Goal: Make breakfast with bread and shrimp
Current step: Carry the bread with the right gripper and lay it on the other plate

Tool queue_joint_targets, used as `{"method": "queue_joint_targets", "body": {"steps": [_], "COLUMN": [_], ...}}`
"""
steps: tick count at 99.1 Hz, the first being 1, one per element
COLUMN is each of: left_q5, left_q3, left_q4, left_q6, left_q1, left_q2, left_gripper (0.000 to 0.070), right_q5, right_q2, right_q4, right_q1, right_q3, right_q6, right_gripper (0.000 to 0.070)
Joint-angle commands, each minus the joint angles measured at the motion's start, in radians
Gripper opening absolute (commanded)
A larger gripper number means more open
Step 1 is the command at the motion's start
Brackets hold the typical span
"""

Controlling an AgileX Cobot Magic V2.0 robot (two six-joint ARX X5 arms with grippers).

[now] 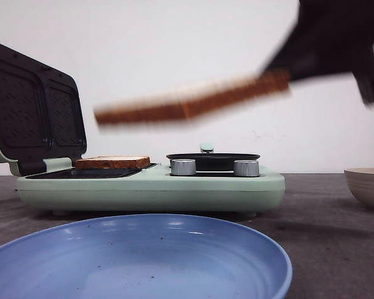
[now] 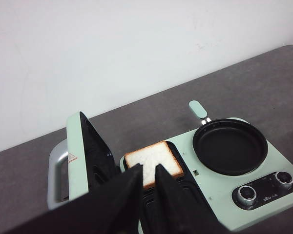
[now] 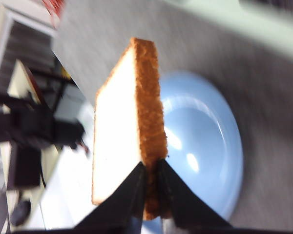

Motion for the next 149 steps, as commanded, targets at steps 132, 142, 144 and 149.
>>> {"method": "queue_joint_targets", "body": {"steps": [132,142,144,149], "left_q5": [0.054,0.054,0.054,0.054], "left_q3": [0.021,0.021,0.021,0.021], "left_q4": [0.043,0.041,0.040,0.038], "left_q6": [-0.028,-0.028,-0.028,-0.028], "left_q1": [-0.125,-0.143,-0.147,-0.154], "left_q2": [-0.042,-0.043,-0.044,-0.048], "left_gripper": [0.0000,0.0000,0.0000,0.0000], "right_q5": [0.973,0.993,1.000,1.021], "right_q2": [0.569,0.608,0.614,0.626], "right_q4": [0.877,0.835,0.827,0.803], "right_q1": [0.481,0.493,0.496,0.500], "right_q3": [0.190,0.245,0.253,0.271], "right_q6": [0.999,0.999,0.999,0.999], "right_gripper": [0.0000,0.0000,0.0000,0.0000]}}
